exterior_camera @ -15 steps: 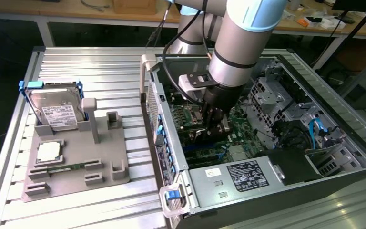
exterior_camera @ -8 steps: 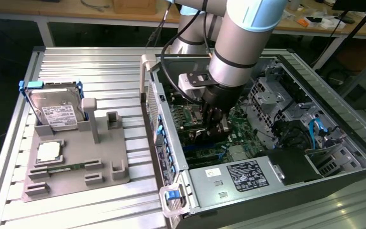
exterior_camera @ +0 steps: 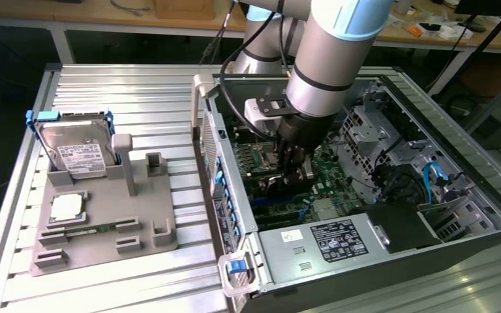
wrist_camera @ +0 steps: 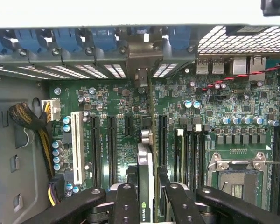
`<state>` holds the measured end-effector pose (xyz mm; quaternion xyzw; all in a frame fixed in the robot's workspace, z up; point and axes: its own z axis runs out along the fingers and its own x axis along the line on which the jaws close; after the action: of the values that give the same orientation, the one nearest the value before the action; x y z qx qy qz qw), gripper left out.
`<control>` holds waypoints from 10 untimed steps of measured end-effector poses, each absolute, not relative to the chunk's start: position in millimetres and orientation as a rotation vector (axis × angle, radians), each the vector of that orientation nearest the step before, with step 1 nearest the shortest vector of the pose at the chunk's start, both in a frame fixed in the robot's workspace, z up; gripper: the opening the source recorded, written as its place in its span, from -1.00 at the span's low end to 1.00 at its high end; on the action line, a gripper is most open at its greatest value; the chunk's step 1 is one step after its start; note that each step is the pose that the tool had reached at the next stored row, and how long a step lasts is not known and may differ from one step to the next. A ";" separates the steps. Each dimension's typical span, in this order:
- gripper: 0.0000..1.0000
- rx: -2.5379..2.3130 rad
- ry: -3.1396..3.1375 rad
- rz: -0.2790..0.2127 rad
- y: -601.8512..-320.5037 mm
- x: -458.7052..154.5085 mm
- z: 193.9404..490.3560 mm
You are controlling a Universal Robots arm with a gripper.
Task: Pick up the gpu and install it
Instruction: 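Insert the gpu into the slot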
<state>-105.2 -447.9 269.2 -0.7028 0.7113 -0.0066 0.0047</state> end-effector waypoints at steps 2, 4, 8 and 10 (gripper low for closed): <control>-0.47 -2.183 2.246 -0.021 -449.0 -104.6 269.4; -0.47 -2.183 2.246 -0.022 -449.0 -96.2 270.3; -0.47 -2.184 2.247 -0.040 -455.9 -110.6 269.2; -0.47 -2.184 2.247 -0.040 -454.4 -110.7 268.5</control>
<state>-110.7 -454.4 268.5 -0.6970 0.7170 -0.0127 0.0038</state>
